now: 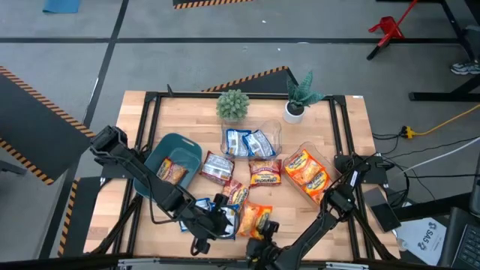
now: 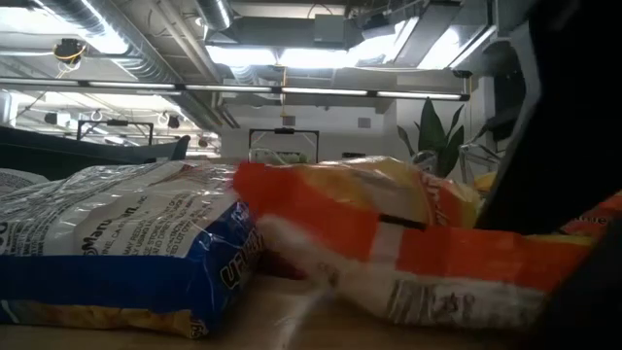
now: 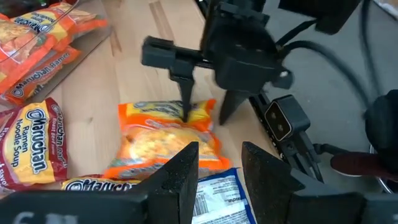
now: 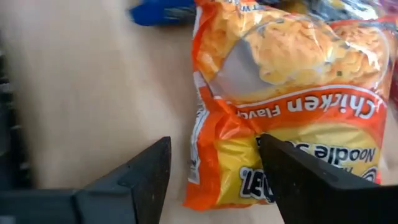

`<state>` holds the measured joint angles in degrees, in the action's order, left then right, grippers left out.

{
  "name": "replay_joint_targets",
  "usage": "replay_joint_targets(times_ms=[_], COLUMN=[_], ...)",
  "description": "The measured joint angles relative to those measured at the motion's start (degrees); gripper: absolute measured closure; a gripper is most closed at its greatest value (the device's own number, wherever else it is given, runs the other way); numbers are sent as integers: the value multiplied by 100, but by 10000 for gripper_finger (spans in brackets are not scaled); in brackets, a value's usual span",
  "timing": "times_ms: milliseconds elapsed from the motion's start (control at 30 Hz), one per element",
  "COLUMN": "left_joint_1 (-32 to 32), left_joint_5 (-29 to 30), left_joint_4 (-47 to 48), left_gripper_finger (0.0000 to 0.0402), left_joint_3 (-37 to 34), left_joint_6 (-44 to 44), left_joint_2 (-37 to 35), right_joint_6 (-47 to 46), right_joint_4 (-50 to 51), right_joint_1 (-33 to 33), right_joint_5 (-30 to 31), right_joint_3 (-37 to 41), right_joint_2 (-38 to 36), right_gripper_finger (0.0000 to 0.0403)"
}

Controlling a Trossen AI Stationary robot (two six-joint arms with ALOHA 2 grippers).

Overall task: Sort Maruchan noodles
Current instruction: Stack the orange noodle pack on top of the orange noodle pack in the right transparent bin

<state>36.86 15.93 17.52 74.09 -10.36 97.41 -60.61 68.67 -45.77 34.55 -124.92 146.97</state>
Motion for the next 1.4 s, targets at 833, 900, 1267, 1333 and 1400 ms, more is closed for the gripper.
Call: replay_joint_targets(times_ms=[833,900,1267,1333,1400], left_joint_1=[86,149,867,1003,1121], left_joint_5=[150,209,1478,1614,1746], left_joint_4=[422,460,782,790,783], left_gripper_finger=[285,285,285,285,285], left_joint_3=[-5,-5,-2,-2,-2], left_joint_6=[-136,-156,-156,-156,-154], left_joint_2=[-946,-1228,-2553,-2678,-2750], right_joint_6=[-713,-881,-1241,-1219,-1190], right_joint_4=[1074,1305,2135,2135,2133], right_joint_1=[15,15,161,231,307], right_joint_5=[479,696,1358,1354,1331], right_joint_3=[-929,-933,-927,-924,-922], right_joint_2=[-269,-437,-1149,-1230,-1333], right_gripper_finger=[401,401,402,402,402])
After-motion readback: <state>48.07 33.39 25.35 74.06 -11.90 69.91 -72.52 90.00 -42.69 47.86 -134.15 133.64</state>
